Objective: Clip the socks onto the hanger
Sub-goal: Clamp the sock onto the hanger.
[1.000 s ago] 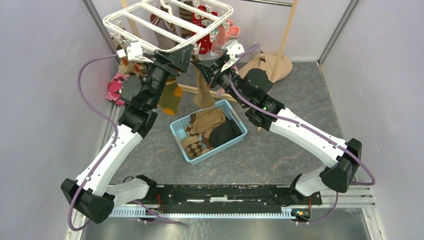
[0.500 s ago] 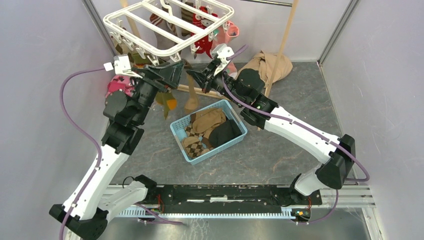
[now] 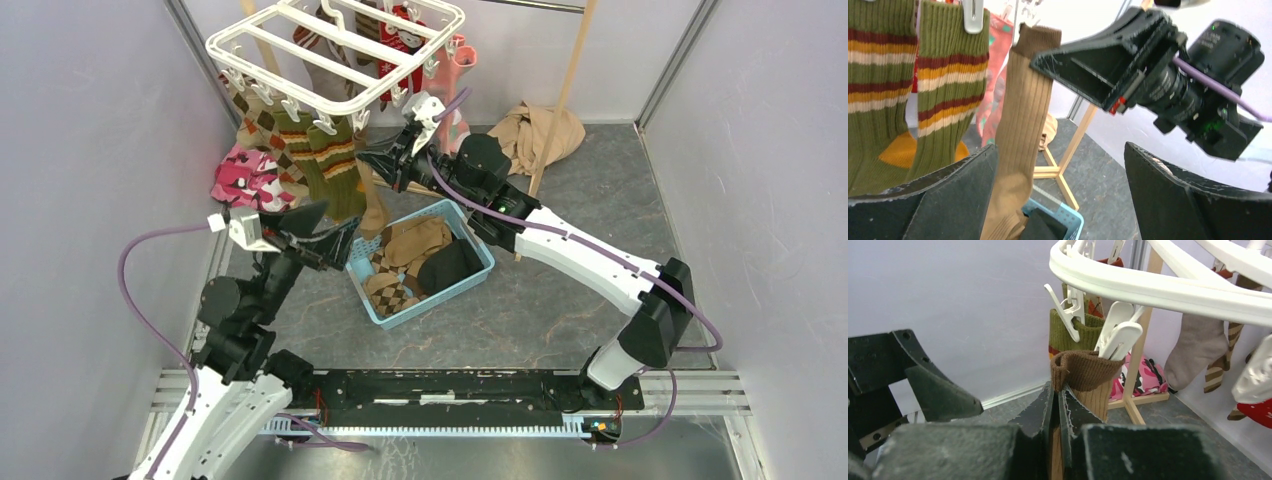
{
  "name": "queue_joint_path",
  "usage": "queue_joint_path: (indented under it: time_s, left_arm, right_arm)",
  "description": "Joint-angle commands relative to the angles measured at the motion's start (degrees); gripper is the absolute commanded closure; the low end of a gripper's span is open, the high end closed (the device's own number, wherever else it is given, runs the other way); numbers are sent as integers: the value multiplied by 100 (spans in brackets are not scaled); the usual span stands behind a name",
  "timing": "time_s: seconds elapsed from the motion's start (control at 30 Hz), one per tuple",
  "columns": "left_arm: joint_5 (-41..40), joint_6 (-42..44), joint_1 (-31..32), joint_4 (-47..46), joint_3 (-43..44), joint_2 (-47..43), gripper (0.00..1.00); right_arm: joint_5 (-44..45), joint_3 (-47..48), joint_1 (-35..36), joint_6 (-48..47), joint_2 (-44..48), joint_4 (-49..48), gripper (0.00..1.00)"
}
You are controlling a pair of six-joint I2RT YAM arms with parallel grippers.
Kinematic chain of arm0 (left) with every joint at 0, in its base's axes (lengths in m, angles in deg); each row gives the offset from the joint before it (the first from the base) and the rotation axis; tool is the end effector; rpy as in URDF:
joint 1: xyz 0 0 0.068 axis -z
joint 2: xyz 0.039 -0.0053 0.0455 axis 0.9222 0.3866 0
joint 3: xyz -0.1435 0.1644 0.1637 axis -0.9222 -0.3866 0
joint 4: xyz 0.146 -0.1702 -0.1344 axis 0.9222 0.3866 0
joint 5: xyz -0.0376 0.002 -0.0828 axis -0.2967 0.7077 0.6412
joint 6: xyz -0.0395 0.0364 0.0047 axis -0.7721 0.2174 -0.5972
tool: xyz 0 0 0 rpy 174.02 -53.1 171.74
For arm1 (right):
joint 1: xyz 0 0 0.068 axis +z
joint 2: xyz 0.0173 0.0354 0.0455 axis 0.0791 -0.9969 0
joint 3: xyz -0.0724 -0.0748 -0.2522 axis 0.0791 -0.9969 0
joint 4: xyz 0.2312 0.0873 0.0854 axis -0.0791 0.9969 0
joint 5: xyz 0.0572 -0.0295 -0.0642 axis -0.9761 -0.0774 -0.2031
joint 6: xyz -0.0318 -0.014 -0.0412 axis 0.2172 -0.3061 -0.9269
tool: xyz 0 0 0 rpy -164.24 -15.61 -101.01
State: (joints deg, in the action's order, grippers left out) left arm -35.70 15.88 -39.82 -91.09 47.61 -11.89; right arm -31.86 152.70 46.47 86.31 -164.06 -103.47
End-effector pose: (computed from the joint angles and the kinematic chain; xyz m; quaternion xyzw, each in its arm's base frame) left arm 0.0969 -0.0525 0.3855 0.0325 0.5678 -0.3809 0.7290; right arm 0.2335 0.3010 0.4404 -0.3091 0.5366 0.4447 0.6471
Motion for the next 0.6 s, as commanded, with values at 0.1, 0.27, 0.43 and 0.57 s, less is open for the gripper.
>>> queue_joint_path:
  time_s: [0.1,0.27,0.43,0.57]
  left_arm:
    - [289,297,-28,-583,-1137,-745,0]
    - [289,-350,-28,-1243,-1830,-745,1]
    - [144,-635,-28,-1864,-2219,-561,2]
    - [-53,-617,-28,-2055,-2294,-388,2]
  right_arm:
    - [-250,213,23,69,22,-134,86]
    - [-214,-67,22,-55,276,-98,75]
    - [-115,-515,15,-246,665,-5,65]
    - [-56,-914,-15,-324,974,59,57]
